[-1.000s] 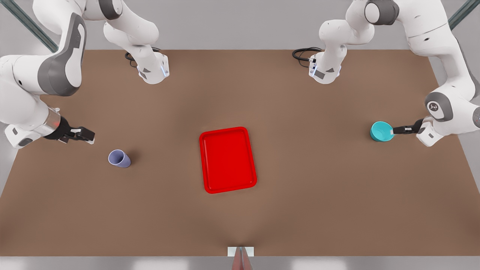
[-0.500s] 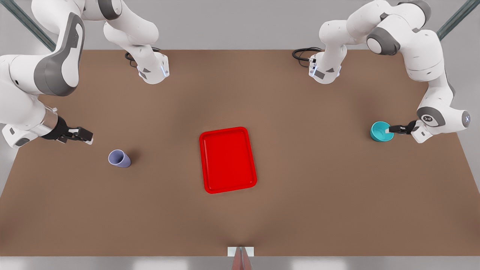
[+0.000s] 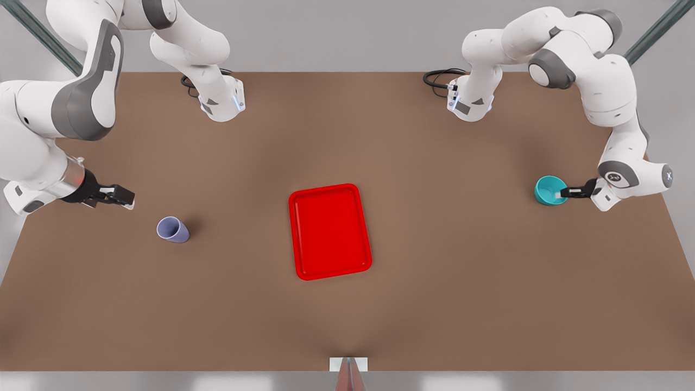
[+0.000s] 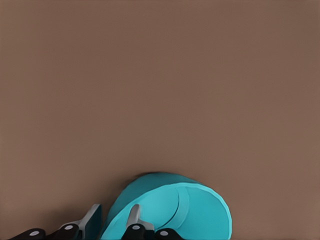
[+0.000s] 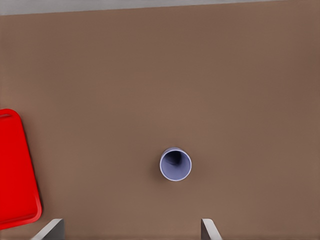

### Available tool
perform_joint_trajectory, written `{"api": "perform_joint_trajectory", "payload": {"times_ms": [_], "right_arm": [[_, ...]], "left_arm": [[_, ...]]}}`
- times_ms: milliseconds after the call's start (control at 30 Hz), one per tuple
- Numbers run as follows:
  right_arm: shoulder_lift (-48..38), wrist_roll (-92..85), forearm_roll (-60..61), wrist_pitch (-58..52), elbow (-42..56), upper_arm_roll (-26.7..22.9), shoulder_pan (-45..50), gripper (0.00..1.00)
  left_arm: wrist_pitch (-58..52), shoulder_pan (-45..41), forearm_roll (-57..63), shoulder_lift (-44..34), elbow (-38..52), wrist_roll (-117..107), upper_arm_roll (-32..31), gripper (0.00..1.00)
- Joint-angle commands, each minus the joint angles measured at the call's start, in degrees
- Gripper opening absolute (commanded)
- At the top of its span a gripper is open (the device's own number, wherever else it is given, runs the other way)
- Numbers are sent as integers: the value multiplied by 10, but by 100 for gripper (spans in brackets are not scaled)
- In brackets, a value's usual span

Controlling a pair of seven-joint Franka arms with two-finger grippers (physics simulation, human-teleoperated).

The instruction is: Place the bowl on the tray with the left arm and the cup on the tray with the right arm

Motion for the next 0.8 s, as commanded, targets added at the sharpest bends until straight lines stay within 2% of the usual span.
{"api": "perform_joint_trajectory", "payload": {"times_ms": [0, 167, 300, 433, 600, 733, 767], "right_arm": [[0, 0, 0, 0, 0, 0, 0, 100], [-1, -1, 1, -1, 0, 0, 0, 100], [0, -1, 2, 0, 1, 0, -2, 100], [0, 0, 2, -2, 1, 0, -1, 100], [-1, -1, 2, 0, 2, -2, -3, 100], [-1, -1, 1, 1, 2, -1, -4, 100], [-1, -1, 1, 1, 2, -1, -4, 100]], "left_arm": [[0, 0, -4, 0, 0, 0, 0, 28], [-5, 0, -7, 0, 1, -1, 0, 23], [-42, -2, -17, 0, 27, -3, -2, 23], [-43, -11, -37, -6, 62, -35, -62, 21], [-73, -143, -38, -29, 123, -203, -88, 21], [-74, -229, -48, -28, 171, -395, -138, 21], [-71, -236, -48, -27, 184, -441, -167, 21]]}}
